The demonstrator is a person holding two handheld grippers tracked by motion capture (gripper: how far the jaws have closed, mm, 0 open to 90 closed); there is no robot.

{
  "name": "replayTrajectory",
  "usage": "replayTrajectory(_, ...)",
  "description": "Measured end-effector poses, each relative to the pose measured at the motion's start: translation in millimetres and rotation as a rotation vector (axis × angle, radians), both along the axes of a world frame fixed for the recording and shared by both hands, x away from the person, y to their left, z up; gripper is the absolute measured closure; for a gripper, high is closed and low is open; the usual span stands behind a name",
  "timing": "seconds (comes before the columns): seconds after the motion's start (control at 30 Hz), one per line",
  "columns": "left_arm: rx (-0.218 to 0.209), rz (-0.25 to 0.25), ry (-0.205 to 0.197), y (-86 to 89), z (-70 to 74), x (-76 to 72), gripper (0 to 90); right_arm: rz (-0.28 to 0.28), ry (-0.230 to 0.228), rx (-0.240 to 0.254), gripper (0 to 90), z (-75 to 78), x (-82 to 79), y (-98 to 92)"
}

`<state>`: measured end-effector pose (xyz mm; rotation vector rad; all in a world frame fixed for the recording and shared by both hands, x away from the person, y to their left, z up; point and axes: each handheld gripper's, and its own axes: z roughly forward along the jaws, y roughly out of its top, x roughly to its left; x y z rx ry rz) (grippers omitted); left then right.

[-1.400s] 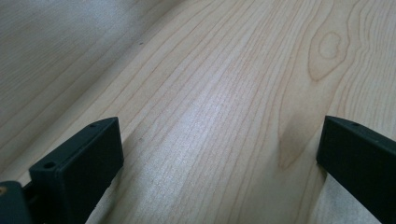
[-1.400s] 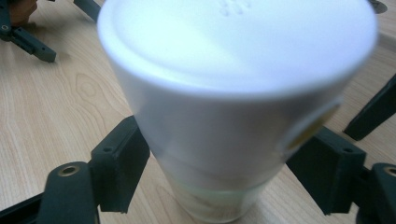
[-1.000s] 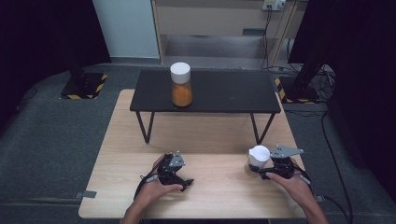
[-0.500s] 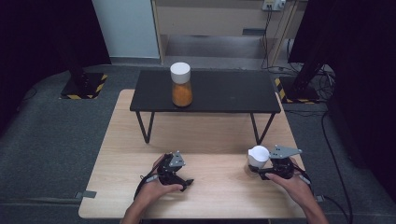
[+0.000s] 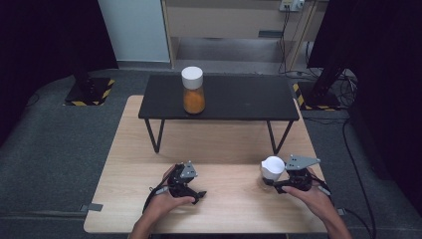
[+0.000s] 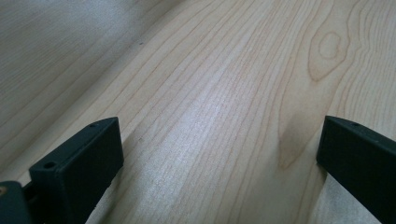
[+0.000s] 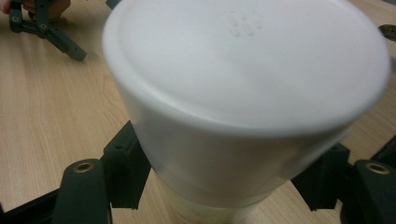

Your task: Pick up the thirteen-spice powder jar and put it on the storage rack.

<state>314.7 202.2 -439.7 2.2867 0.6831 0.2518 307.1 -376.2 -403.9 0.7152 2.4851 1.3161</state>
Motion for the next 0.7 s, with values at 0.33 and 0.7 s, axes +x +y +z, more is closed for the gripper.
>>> replayTrajectory(0.33, 0.000, 0.000, 0.000, 0.0, 0.0, 0.0, 0.0, 0.039, -0.006, -0.007, 31.3, 9.0, 2.1, 3.0)
replayTrajectory(0.7, 0.000, 0.000, 0.000, 0.0, 0.0, 0.0, 0.0, 0.061, -0.015, -0.001, 31.3, 25.3, 8.1, 6.1)
